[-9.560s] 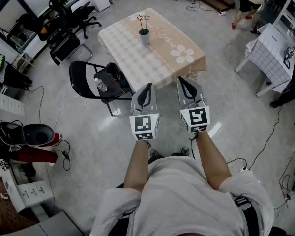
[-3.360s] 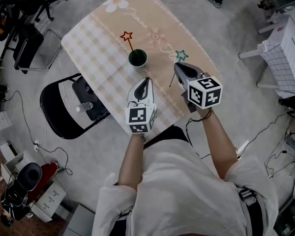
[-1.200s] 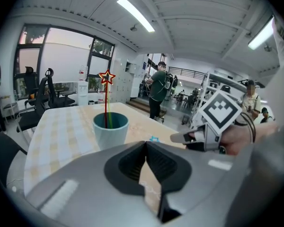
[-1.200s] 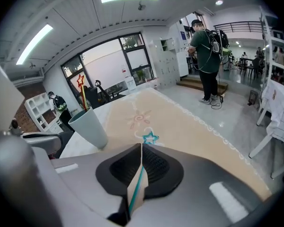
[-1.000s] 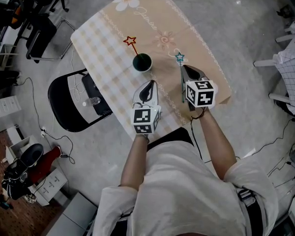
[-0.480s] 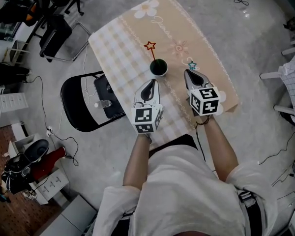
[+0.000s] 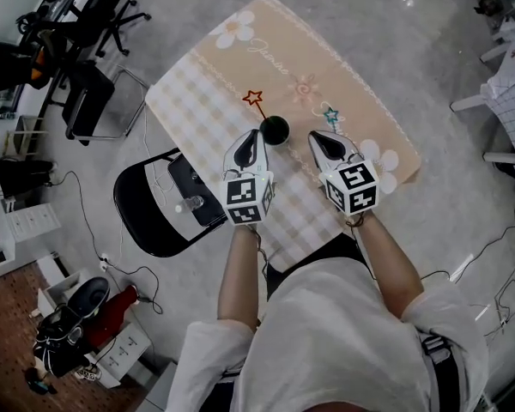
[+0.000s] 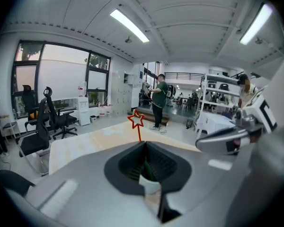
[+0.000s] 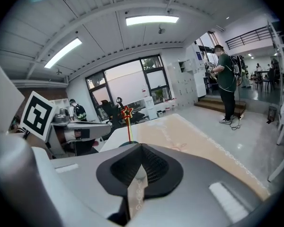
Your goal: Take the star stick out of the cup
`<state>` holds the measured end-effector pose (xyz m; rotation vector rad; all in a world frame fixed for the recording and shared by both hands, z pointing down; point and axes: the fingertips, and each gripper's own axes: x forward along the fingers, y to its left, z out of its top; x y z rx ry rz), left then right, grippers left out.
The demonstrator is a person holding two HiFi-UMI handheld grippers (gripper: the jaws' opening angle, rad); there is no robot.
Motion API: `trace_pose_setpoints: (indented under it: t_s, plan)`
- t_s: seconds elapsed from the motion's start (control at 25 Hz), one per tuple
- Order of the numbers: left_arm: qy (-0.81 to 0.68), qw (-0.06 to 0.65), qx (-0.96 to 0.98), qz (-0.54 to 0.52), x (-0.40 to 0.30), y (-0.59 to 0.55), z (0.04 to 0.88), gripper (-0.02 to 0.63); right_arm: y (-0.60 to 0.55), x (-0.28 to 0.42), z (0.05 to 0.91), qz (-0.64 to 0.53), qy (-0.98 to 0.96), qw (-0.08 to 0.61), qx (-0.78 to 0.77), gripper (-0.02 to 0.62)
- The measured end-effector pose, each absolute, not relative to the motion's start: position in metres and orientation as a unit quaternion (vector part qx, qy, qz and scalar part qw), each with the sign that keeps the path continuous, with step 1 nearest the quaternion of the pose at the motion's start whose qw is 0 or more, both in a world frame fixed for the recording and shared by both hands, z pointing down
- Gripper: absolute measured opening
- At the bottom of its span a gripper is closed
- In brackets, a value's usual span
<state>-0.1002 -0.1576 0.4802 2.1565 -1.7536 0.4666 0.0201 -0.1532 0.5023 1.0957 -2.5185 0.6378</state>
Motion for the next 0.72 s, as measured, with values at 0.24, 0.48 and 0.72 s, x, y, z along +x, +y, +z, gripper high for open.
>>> trace_pose_setpoints:
  t_s: [0.24,0.48,0.72]
  plan:
    - [-0.578,0.184,0.769,0.202,-0.104,-0.183,0.498,0.003,-0.15,0.019,0.506,0.224,-0.875,0.176,0.392,-0.002]
    - [-0.532,0.213,0.785,0.237,-0.099,-0.199,0.517,0.049,-0.149,0.026,0.507,0.227,-0.865,0.18,0.409,-0.002]
    - [-0.505,0.243,0.792,0.242,-0.099,-0.208,0.532,0.083,-0.141,0.032,0.514,0.237,-0.857,0.185,0.419,-0.002]
